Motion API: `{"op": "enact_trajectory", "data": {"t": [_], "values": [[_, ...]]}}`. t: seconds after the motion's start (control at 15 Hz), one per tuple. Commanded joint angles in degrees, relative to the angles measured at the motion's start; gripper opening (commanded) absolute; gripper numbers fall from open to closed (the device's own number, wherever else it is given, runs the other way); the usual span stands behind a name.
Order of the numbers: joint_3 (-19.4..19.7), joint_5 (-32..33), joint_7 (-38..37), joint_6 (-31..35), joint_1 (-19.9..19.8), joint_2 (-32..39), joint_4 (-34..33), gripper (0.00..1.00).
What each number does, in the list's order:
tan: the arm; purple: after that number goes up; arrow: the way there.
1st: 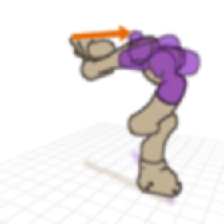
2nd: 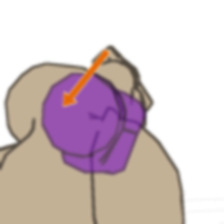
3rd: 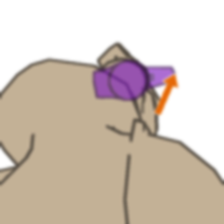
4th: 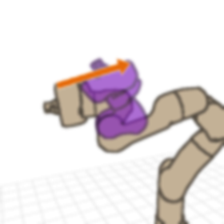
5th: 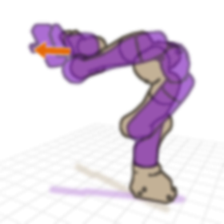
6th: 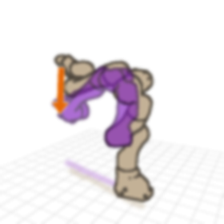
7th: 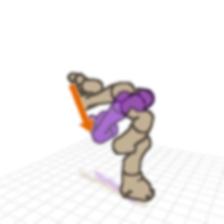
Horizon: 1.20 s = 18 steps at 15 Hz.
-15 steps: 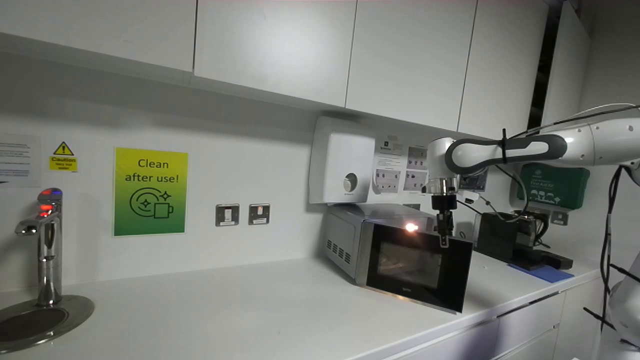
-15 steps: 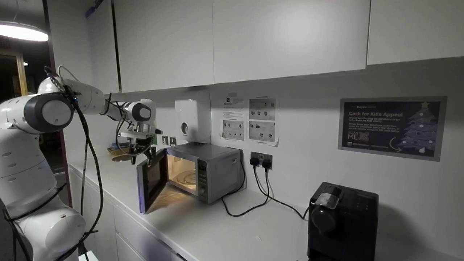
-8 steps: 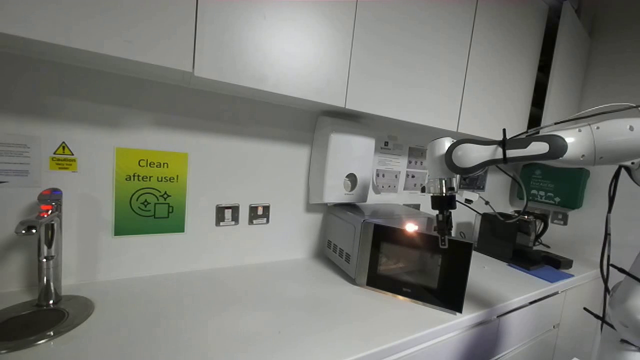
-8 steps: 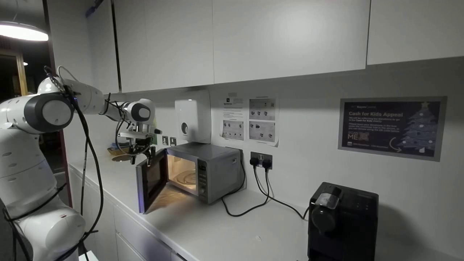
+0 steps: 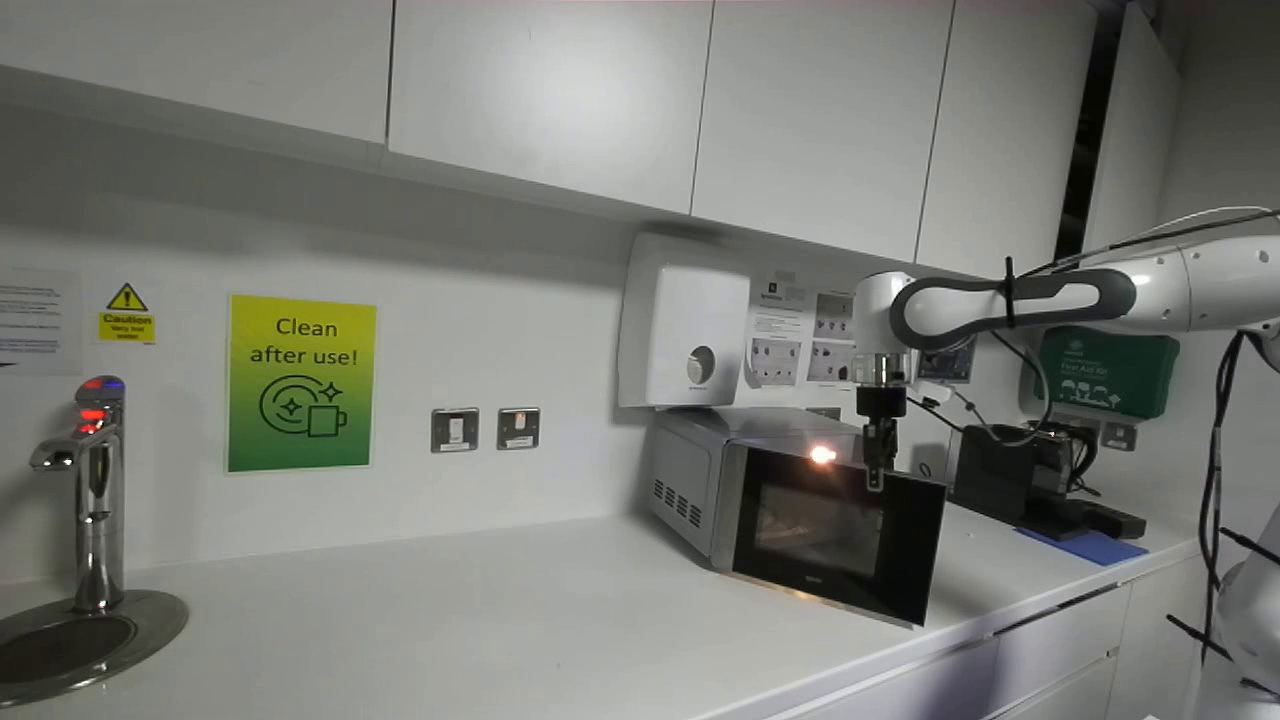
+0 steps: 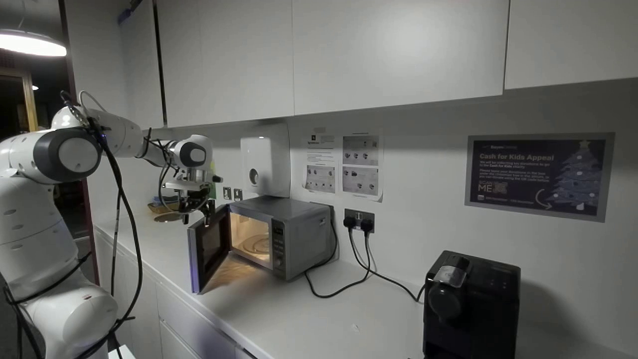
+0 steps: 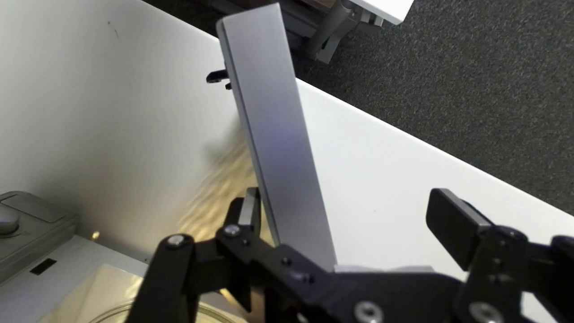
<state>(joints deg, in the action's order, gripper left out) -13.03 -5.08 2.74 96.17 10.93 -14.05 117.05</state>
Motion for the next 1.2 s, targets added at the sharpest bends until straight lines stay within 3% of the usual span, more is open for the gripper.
{"op": "enact_trajectory", "data": {"t": [0.0, 1.13], "values": [[-0.42, 1.5, -2.33, 2.63, 0.5, -0.31, 0.05, 1.0], [-1.62, 1.94, -7.48, 4.58, 0.63, 0.11, -0.16, 1.0]]}}
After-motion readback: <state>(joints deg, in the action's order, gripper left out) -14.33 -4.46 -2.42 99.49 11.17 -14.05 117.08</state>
